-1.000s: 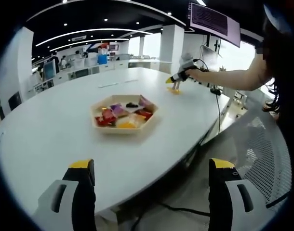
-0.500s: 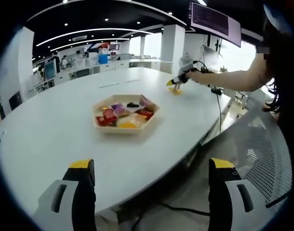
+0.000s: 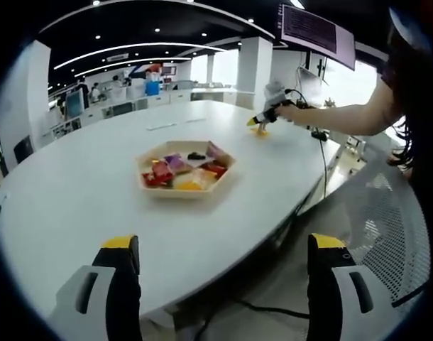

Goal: Place the target food into the container with the food tongs after gripping and lifting it, then release it inside without dropping or visibly crushing the food.

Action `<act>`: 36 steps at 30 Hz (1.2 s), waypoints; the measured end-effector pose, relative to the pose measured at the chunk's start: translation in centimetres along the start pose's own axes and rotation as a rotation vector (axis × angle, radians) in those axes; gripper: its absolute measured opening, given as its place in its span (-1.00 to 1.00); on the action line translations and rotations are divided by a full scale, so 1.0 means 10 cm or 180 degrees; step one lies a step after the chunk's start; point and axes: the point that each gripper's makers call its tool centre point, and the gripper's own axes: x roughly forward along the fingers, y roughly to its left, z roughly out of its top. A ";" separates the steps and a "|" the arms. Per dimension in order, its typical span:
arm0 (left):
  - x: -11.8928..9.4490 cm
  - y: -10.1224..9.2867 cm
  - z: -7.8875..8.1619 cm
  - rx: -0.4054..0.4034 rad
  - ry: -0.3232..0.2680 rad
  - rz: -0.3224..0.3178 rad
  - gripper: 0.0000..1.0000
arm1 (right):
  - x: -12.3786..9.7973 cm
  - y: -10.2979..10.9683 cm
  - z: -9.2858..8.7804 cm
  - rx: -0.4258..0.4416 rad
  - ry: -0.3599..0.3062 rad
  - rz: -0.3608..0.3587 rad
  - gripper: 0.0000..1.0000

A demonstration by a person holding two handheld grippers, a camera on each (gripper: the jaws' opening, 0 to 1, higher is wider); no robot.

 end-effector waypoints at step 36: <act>-0.02 -0.13 0.09 0.0036 -0.0154 -0.0210 0.99 | -0.58 0.60 0.56 -0.0016 -0.0224 0.0196 -0.53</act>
